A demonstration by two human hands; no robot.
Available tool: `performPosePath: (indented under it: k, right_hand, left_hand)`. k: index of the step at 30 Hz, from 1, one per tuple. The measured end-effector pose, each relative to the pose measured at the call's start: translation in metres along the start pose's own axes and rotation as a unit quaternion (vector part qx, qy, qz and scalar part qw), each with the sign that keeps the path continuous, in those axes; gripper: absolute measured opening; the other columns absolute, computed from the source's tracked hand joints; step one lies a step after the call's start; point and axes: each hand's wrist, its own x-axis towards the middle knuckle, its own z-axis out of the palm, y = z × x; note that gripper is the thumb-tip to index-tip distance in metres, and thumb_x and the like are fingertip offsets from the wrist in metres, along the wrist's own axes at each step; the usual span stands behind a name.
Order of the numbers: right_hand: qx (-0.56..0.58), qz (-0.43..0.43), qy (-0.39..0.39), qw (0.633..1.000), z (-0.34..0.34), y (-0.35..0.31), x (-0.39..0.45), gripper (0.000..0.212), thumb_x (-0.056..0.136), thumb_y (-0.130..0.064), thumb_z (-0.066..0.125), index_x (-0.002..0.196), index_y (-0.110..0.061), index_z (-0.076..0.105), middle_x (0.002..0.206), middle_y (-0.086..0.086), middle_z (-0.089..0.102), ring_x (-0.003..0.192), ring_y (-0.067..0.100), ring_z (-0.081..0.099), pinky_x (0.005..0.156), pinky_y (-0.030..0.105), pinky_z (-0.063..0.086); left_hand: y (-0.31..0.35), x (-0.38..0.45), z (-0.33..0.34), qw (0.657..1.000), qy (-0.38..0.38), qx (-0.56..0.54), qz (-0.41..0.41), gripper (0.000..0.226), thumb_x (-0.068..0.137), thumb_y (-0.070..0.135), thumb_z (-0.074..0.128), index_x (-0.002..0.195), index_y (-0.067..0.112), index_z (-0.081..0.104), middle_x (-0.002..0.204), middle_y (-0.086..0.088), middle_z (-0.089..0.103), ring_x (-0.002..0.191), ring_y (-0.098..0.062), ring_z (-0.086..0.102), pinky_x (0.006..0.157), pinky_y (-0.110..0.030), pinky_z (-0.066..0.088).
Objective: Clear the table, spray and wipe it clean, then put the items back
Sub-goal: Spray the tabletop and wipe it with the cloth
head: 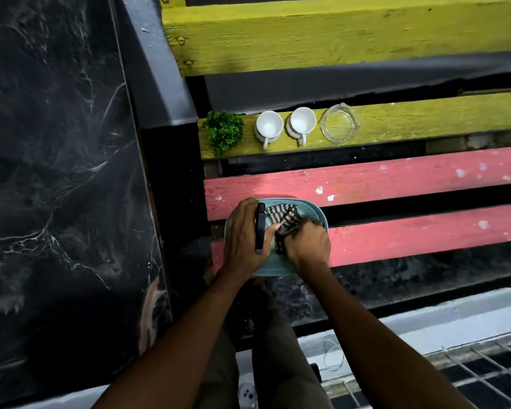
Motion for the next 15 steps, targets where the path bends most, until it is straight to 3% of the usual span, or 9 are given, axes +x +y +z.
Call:
performPosePath:
  k: [3, 5, 8, 10, 13, 15]
  right_hand:
    - [0.101, 0.037, 0.026, 0.994, -0.006, -0.004, 0.0, 0.028, 0.086, -0.023, 0.06, 0.099, 0.0, 0.071, 0.094, 0.023, 0.074, 0.086, 0.039, 0.072, 0.079, 0.043, 0.061]
    - [0.136, -0.005, -0.002, 0.991, -0.003, -0.008, -0.004, 0.029, 0.086, -0.026, 0.057, 0.096, -0.003, 0.071, 0.087, 0.021, 0.073, 0.077, 0.038, 0.071, 0.072, 0.043, 0.062]
    - [0.119, -0.052, -0.115, 0.985, 0.007, -0.015, -0.008, 0.031, 0.091, -0.026, 0.053, 0.102, -0.004, 0.072, 0.098, 0.029, 0.071, 0.094, 0.047, 0.067, 0.084, 0.044, 0.058]
    - [0.116, -0.041, -0.14, 0.983, 0.008, -0.015, -0.005, 0.03, 0.092, -0.024, 0.054, 0.105, -0.004, 0.072, 0.104, 0.031, 0.069, 0.101, 0.049, 0.064, 0.088, 0.045, 0.054]
    - [0.096, -0.059, -0.076, 0.991, 0.006, -0.008, -0.001, 0.025, 0.086, -0.019, 0.06, 0.105, -0.009, 0.07, 0.102, 0.022, 0.07, 0.092, 0.042, 0.068, 0.083, 0.046, 0.059]
    - [0.054, -0.091, -0.042, 0.994, 0.006, -0.003, 0.002, 0.033, 0.086, -0.01, 0.066, 0.118, -0.008, 0.064, 0.118, 0.019, 0.065, 0.097, 0.041, 0.067, 0.086, 0.047, 0.057]
  left_hand:
    - [0.0, -0.003, 0.0, 1.0, 0.003, 0.013, -0.006, 0.042, 0.084, 0.027, 0.073, 0.114, 0.002, 0.057, 0.115, -0.012, 0.059, 0.108, -0.033, 0.058, 0.095, -0.047, 0.047]
    - [0.001, -0.004, -0.002, 1.0, 0.003, 0.02, -0.003, 0.042, 0.086, 0.03, 0.07, 0.115, 0.002, 0.058, 0.117, -0.012, 0.06, 0.112, -0.033, 0.058, 0.098, -0.045, 0.046]
    - [0.002, -0.004, -0.003, 1.0, -0.007, 0.026, -0.003, 0.045, 0.083, 0.033, 0.067, 0.116, 0.005, 0.058, 0.12, -0.01, 0.059, 0.116, -0.03, 0.057, 0.101, -0.042, 0.044]
    - [0.003, -0.004, -0.005, 0.999, -0.012, 0.038, 0.004, 0.046, 0.081, 0.033, 0.069, 0.116, 0.006, 0.057, 0.121, -0.009, 0.059, 0.117, -0.028, 0.055, 0.101, -0.037, 0.042]
    - [0.001, -0.006, -0.007, 0.997, -0.013, 0.065, 0.026, 0.048, 0.08, 0.033, 0.073, 0.117, 0.007, 0.057, 0.124, -0.008, 0.057, 0.12, -0.027, 0.053, 0.099, -0.037, 0.04]
    - [0.0, -0.008, -0.009, 0.995, -0.019, 0.09, 0.034, 0.051, 0.077, 0.034, 0.076, 0.117, 0.01, 0.056, 0.125, -0.006, 0.055, 0.12, -0.026, 0.052, 0.097, -0.039, 0.04]
